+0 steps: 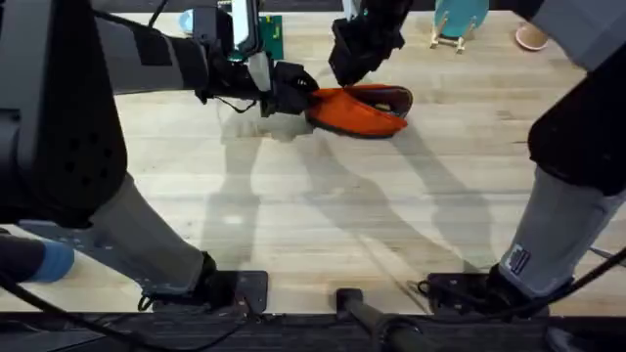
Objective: Unzip the bag, pick up the pens from the table one at a time and place them inside, then zip the bag closed.
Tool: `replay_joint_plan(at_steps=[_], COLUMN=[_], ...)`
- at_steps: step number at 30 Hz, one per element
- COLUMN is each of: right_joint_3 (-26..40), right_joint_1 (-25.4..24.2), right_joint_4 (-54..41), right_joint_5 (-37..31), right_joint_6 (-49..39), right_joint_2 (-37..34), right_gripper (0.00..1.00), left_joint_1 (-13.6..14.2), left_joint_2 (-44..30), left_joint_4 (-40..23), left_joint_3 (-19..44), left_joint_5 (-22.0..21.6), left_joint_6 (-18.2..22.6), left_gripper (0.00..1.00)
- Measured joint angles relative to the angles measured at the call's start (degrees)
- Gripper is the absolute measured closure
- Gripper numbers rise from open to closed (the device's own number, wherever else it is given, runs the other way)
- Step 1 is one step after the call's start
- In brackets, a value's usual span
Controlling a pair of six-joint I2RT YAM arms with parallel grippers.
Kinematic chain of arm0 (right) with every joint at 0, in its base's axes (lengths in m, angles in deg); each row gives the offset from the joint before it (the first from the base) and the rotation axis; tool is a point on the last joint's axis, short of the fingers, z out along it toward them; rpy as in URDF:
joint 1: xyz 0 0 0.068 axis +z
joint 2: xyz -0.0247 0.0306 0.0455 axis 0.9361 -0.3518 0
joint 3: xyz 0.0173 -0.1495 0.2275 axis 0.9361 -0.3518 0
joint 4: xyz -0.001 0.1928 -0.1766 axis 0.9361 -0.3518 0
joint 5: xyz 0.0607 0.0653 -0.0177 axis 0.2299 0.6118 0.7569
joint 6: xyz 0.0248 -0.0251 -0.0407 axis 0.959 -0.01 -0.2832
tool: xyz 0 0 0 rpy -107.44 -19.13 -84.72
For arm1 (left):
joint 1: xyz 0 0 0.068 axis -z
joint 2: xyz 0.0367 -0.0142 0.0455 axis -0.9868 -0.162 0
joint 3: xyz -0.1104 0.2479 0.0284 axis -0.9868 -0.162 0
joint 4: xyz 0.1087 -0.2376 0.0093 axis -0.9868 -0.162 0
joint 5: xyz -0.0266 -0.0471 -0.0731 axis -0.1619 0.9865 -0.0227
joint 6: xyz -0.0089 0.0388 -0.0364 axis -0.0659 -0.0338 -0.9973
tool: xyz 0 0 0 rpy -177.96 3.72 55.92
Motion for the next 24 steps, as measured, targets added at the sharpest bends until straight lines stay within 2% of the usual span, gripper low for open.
replay_joint_plan(at_steps=[24], right_joint_3=[0.0], right_joint_1=[-6.1], right_joint_4=[-8.6], right_joint_5=[0.1], right_joint_6=[-1.5], right_joint_2=[0.0], right_gripper=[0.968], left_joint_1=[0.0], left_joint_2=[0.0], left_joint_4=[0.0], left_joint_3=[0.0], left_joint_5=[0.0], left_joint_6=[0.0], left_gripper=[0.957])
